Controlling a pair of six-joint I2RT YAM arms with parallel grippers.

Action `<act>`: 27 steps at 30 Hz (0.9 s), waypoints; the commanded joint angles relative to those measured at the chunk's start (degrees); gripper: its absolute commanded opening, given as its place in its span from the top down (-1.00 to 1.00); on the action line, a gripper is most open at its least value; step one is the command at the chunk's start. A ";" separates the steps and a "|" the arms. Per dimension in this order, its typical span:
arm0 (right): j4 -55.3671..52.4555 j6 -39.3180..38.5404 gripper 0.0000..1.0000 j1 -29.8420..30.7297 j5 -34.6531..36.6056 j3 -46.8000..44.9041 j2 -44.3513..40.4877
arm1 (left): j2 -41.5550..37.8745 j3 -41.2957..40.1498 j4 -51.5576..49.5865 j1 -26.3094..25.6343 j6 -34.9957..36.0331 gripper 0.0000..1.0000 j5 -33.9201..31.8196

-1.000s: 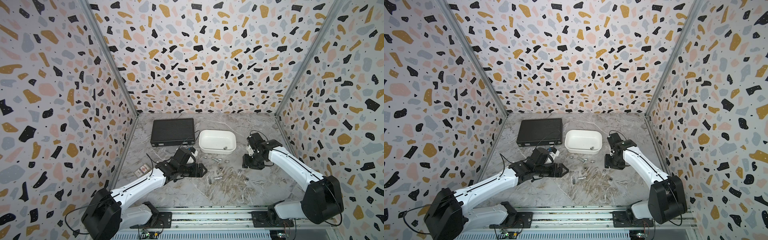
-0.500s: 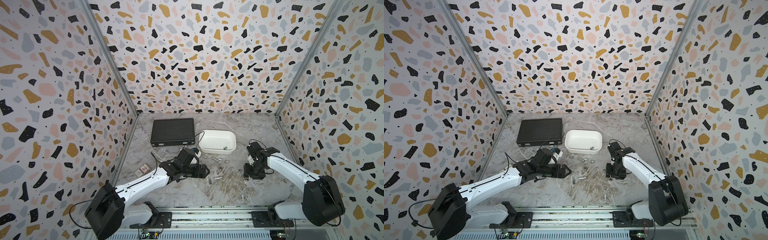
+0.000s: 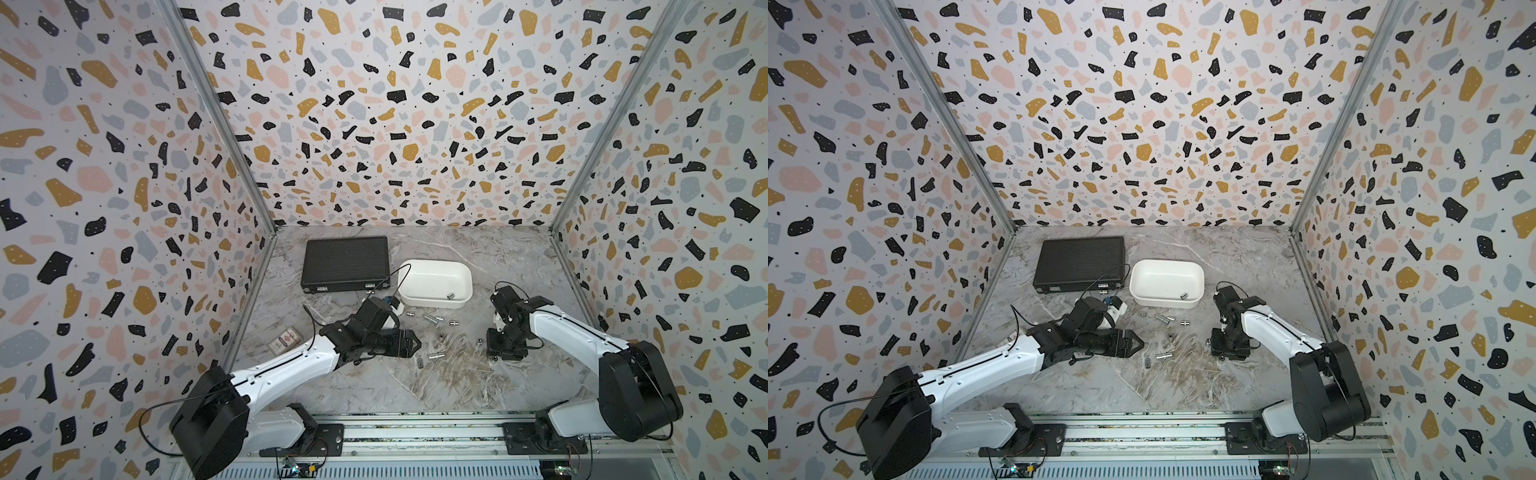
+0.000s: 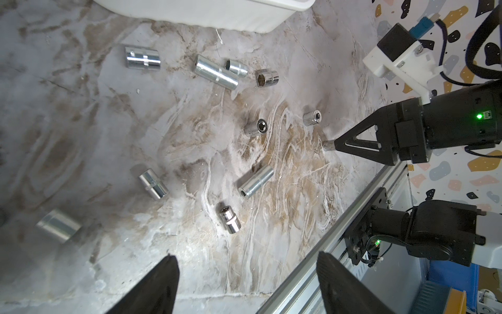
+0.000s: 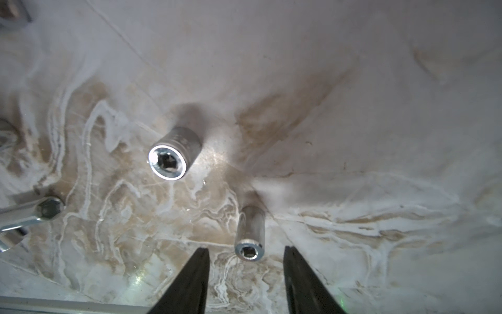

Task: Put the socket on the desktop into the storage box
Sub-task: Pick up the socket head at the center of the board.

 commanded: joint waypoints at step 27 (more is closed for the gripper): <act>2.14 1.03 0.63 -0.19 0.41 -2.15 2.97 | -0.80 -0.49 3.54 -0.30 0.19 -0.66 -1.51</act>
